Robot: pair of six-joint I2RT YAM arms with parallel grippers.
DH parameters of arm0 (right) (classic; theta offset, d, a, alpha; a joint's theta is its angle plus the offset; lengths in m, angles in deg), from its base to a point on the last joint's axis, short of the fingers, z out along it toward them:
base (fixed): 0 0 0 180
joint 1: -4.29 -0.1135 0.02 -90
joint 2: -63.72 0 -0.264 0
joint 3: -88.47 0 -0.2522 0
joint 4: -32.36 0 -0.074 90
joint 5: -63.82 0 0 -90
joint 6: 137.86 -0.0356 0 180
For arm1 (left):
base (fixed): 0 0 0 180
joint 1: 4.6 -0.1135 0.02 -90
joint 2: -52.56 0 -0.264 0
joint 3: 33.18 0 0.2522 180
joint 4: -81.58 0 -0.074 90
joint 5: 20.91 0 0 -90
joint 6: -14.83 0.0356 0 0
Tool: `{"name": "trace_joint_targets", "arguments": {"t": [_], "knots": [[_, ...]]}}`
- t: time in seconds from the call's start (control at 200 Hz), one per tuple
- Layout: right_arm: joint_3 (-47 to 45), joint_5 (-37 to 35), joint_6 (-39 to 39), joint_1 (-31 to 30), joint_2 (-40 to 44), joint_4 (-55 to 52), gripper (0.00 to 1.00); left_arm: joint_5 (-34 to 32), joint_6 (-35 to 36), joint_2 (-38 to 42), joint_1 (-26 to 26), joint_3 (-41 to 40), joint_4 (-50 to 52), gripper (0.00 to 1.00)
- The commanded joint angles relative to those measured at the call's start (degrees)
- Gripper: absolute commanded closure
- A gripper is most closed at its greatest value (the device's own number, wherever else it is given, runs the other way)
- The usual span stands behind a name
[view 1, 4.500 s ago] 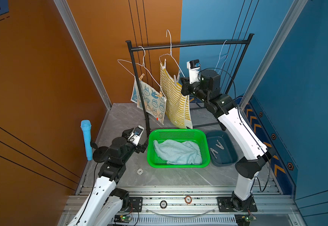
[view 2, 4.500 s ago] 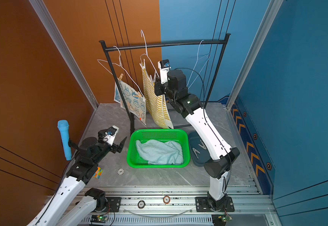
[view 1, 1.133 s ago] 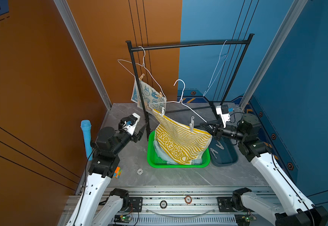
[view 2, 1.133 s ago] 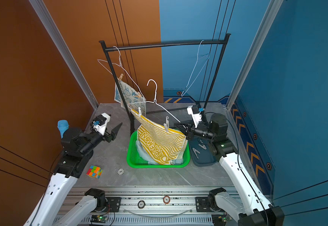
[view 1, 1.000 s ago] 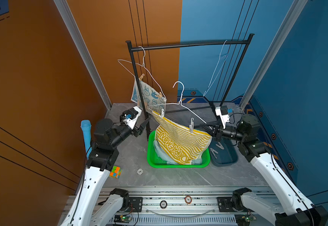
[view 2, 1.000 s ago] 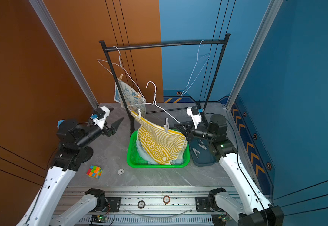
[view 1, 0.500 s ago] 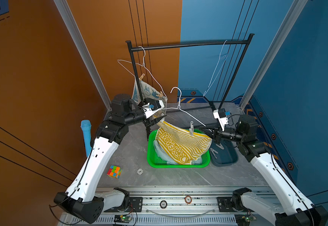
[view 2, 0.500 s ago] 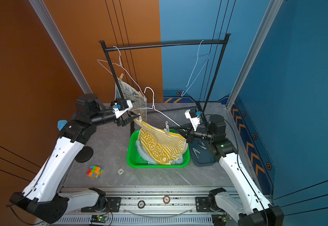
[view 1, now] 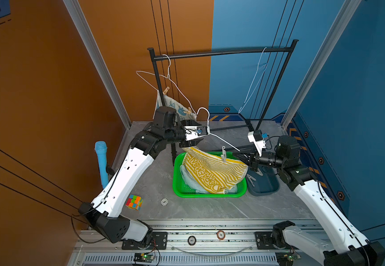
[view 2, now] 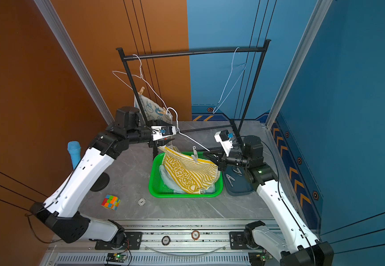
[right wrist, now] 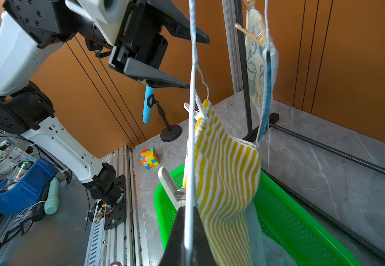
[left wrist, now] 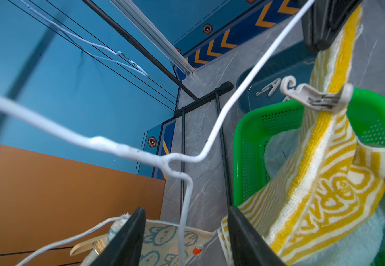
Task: Remove the clothespins securing towels to the hanger
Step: Pick up the hanger from the clothesline.
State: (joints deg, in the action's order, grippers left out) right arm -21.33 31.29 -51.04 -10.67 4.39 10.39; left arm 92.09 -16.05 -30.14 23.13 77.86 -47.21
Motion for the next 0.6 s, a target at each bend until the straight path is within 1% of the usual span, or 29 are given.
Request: {"name": "trace_joint_targets", "arguments": {"t": [0.0,0.035,0.085,0.22,0.345,0.506,0.561,0.596], "knots": [[2.14,1.85,1.15,-0.42,1.06,0.14,1.00,-4.49,3.39,-0.68,0.90,1.47,2.18,0.57],[2.22,1.90,1.13,-0.53,1.08,0.12,1.00,-4.76,3.51,-0.83,0.97,1.56,2.17,0.64],[2.22,1.77,1.08,-0.60,1.07,0.22,1.00,-4.99,3.70,-1.16,0.99,1.64,2.11,0.70],[2.36,1.42,1.04,-1.11,1.06,0.13,1.00,-5.81,4.27,-1.84,1.44,1.62,2.12,0.82],[2.68,0.68,1.54,-1.47,1.10,-0.52,1.00,-6.73,4.75,-1.81,1.95,1.19,2.07,0.89],[3.86,-1.06,4.10,-2.08,1.39,-4.24,1.00,-7.87,4.96,-1.48,2.55,0.49,2.08,0.98],[4.35,-1.92,4.98,-2.28,1.56,-5.64,0.94,-8.54,5.13,-1.26,2.84,0.13,2.09,1.00],[4.82,-2.61,5.20,-2.40,1.67,-6.29,0.92,-9.17,5.22,-1.07,3.15,-0.13,2.05,1.00]]}}
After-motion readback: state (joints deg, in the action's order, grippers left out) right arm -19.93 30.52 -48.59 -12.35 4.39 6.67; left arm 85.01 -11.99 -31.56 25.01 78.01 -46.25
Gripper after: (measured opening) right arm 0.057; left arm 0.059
